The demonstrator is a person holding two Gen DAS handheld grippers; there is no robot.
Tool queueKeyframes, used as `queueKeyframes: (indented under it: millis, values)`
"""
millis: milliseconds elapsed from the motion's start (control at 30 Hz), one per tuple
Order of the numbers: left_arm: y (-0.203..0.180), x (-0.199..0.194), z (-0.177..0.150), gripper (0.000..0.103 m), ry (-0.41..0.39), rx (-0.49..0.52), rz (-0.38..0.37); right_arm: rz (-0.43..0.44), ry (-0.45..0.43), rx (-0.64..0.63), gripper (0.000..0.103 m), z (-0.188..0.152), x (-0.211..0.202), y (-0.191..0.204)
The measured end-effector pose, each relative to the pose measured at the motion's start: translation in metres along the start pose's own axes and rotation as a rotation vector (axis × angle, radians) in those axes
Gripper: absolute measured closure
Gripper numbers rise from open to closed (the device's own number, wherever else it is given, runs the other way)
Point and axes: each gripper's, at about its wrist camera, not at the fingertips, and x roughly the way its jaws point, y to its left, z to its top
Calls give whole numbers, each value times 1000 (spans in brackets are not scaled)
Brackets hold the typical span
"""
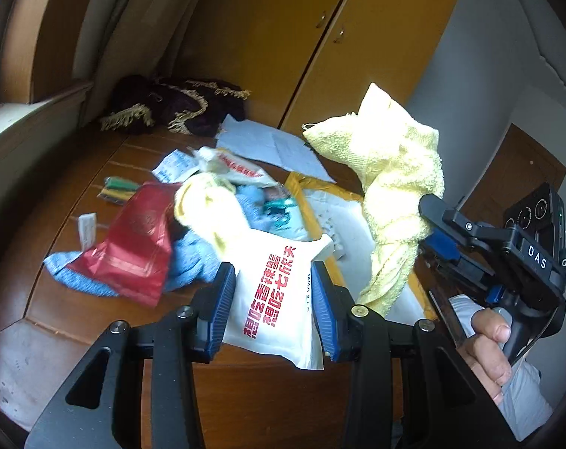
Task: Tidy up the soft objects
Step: 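Carry the towel and packet into the white box, left tool releasing the packet, then open the right tool to drop the yellow towel in the box, withdraw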
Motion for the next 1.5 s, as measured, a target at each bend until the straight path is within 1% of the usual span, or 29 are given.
queueKeyframes:
  millis: [67, 167, 200, 267, 300, 367, 467, 533, 633, 733, 767, 833, 900, 1000, 1033, 1100, 1167, 1200, 1267, 1300, 1333, 1367, 1433, 1500]
  values:
    - [-24, 10, 11, 64, -5, 28, -56, -30, -34, 14, 70, 11, -16, -7]
    - [-59, 27, 23, 64, -12, 72, -129, -99, -64, 54, 70, 23, -36, -23]
    - [-69, 33, 26, 64, -8, 81, -152, -130, -68, 69, 70, 25, -38, -29]
    - [-86, 48, 30, 64, 4, 105, -171, -211, -64, 88, 70, 28, -39, -42]
    - [-93, 56, 30, 64, 15, 116, -171, -255, -51, 102, 70, 28, -37, -50]
    - [-102, 74, 29, 64, 55, 125, -167, -303, -26, 140, 70, 28, -29, -68]
    - [-111, 104, 23, 64, 115, 148, -115, -402, 13, 170, 70, 24, -13, -92]
    - [-112, 122, 14, 64, 165, 156, -81, -481, 38, 148, 70, 21, -2, -100]
    - [-113, 143, 1, 64, 238, 179, -35, -566, 75, 117, 70, 17, 11, -108]
    - [-116, 153, -9, 64, 265, 203, -16, -646, 143, 142, 70, 13, 20, -120]
    - [-118, 155, -11, 63, 266, 211, -10, -656, 151, 149, 70, 12, 21, -124]
    - [-118, 160, -15, 63, 270, 224, 16, -645, 145, 162, 69, 12, 21, -128]
    - [-118, 165, -21, 63, 295, 227, 28, -644, 145, 163, 68, 13, 20, -130]
    - [-121, 163, -26, 61, 275, 269, 53, -646, 133, 169, 65, 12, 18, -129]
    - [-121, 164, -26, 61, 274, 272, 49, -646, 133, 169, 65, 12, 18, -129]
    - [-120, 162, -27, 54, 265, 273, 27, -655, 125, 169, 63, 12, 19, -127]
    - [-120, 161, -28, 50, 263, 280, 16, -647, 113, 172, 62, 12, 18, -124]
    - [-118, 162, -26, 46, 260, 278, 5, -635, 103, 174, 62, 12, 16, -123]
    - [-115, 158, -25, 40, 254, 259, -32, -602, 75, 174, 60, 12, 12, -116]
    - [-112, 155, -23, 38, 248, 239, -58, -586, 55, 164, 54, 13, 10, -110]
    - [-109, 150, -21, 35, 237, 220, -81, -573, 35, 151, 52, 13, 8, -103]
    - [-106, 144, -19, 28, 222, 204, -102, -562, 17, 128, 52, 13, 7, -94]
    - [-103, 133, -14, 26, 187, 201, -108, -536, -10, 68, 51, 13, 6, -73]
    - [-94, 121, -9, 26, 154, 190, -89, -505, -31, 19, 46, 13, 6, -54]
